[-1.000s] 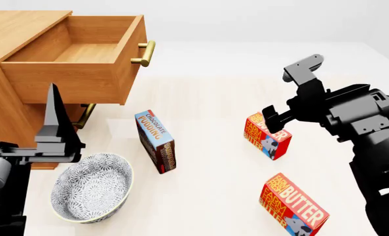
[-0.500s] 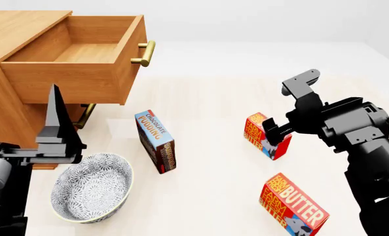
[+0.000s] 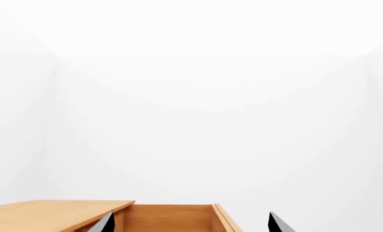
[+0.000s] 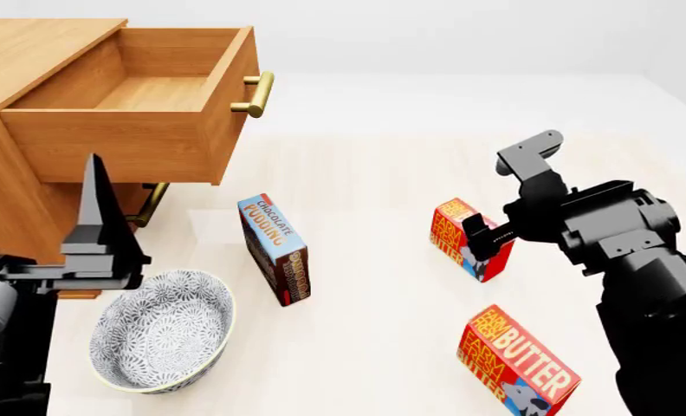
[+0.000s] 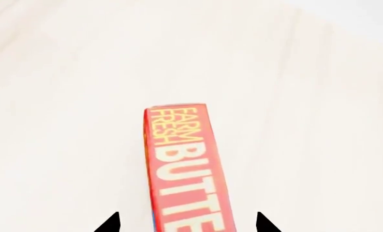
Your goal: Put the butter at the front in the top drawer of the cabinet and close it.
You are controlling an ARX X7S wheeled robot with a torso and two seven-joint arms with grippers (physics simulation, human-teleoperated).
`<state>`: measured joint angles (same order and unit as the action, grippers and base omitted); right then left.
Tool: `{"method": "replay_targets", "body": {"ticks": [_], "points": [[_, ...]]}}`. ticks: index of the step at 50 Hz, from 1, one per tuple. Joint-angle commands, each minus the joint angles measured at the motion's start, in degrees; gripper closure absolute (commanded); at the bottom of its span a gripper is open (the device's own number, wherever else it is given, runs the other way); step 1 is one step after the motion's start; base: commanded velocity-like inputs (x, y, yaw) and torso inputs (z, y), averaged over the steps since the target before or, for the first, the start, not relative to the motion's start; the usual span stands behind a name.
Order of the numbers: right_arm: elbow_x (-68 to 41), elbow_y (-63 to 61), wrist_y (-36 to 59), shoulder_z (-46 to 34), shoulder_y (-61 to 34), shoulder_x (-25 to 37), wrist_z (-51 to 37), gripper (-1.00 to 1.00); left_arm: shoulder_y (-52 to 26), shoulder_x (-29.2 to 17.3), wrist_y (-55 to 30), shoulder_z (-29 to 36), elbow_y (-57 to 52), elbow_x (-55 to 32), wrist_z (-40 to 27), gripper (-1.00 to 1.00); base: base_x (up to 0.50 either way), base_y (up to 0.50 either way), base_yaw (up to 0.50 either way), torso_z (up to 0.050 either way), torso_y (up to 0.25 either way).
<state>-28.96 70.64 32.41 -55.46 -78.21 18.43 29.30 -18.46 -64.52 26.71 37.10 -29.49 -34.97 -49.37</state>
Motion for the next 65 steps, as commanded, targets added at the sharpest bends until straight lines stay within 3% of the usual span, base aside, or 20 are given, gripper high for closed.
{"method": "replay_targets", "body": {"ticks": [1,65], "points": [[0.37,1.62,-0.89,0.17,-0.01,-0.48,0.20,-1.00,0.60,0.03,0.64,-0.21,0.23,-0.23,-0.03,-1.00,0.00,0.00,0.00,0.000,0.000],[10.49,4.19,-1.62,11.06,3.34,-0.91,0.84,-1.00,-0.02,0.59,-2.09,-0.43,-1.93,-1.25,0.48,-1.00,0.00,0.00,0.00,0.000,0.000]]}}
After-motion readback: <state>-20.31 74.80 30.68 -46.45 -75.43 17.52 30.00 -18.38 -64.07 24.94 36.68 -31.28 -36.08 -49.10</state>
